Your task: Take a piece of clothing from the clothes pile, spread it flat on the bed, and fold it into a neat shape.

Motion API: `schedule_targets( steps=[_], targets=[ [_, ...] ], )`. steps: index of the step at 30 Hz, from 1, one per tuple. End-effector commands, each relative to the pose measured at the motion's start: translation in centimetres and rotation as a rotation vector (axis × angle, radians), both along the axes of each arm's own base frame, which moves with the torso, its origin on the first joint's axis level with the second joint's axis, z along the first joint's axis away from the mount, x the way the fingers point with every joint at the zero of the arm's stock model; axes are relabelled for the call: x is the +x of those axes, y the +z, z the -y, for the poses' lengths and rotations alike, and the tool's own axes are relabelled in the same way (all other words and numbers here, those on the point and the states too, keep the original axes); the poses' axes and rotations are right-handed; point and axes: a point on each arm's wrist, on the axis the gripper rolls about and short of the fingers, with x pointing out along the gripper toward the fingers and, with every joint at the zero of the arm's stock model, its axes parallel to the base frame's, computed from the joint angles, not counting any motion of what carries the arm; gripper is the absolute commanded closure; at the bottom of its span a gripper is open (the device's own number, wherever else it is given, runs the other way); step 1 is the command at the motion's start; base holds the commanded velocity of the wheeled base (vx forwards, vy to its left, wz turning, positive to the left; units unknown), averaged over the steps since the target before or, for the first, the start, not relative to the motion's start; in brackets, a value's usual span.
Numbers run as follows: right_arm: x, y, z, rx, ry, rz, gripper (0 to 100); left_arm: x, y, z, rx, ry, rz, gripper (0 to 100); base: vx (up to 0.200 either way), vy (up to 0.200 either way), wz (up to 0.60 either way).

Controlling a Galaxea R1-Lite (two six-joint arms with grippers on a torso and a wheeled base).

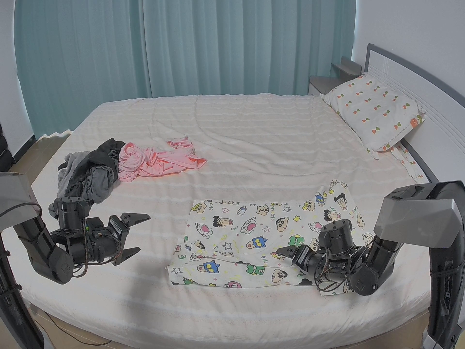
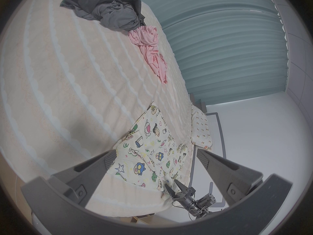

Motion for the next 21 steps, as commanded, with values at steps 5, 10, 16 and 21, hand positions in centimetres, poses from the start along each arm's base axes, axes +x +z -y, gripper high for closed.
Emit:
schedule_targets(
  steps=[5,10,16,21],
  targets=[
    [1.4,0.5,0.2,0.014,-0.026,0.029,0,0.1,-0.1,0.0,-0.001,0.0,0.0,0,0.0,0.0,0.0],
    [1.9,0.7,0.1,0.017,-0.03,0.042,0,0.0,-0.1,0.0,-0.002,0.001,-0.003,0,0.0,0.0,0.0],
    [3.0,0.4,-0.6,0.0,-0.07,0.093,0,0.1,0.0,0.0,-0.002,0.001,-0.001,0,0.0,0.0,0.0],
    [3.7,0.8,-0.6,0.019,-0.082,0.13,0,0.1,0.0,0.0,-0.003,0.002,-0.002,0,0.0,0.0,0.0]
  ],
)
